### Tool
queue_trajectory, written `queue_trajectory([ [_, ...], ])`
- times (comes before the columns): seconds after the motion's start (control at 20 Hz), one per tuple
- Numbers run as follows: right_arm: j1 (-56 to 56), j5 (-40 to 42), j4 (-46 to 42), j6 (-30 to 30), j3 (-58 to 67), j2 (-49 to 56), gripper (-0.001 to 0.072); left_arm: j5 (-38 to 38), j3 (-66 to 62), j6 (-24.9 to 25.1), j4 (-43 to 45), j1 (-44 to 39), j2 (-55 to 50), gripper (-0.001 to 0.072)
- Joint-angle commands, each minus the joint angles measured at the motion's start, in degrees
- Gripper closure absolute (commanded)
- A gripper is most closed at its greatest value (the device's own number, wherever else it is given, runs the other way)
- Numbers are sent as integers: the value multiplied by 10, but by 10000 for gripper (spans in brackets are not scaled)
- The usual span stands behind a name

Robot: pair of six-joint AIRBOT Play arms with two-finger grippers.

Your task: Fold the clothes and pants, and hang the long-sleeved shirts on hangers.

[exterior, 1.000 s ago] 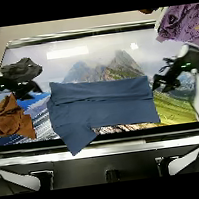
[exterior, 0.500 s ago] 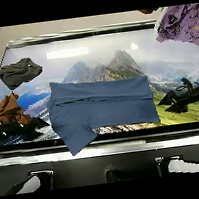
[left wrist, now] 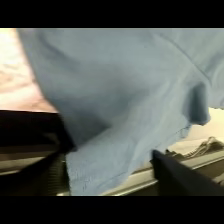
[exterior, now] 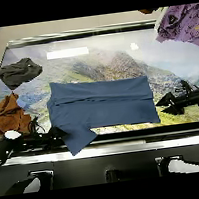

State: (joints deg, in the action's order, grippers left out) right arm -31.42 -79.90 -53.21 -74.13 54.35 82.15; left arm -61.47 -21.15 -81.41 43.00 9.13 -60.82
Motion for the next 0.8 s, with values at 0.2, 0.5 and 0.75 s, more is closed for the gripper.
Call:
queue_trajectory([
  [0.2,0,-10,-23,0,-2,-7,180,35,8,-6,-9,-67,-8,633],
  [0.5,0,31,-65,1,-38,-7,179,35,8,-6,-8,-67,-8,690],
  [0.75,0,59,-64,15,-82,-5,181,34,8,-6,-9,-67,-8,690],
])
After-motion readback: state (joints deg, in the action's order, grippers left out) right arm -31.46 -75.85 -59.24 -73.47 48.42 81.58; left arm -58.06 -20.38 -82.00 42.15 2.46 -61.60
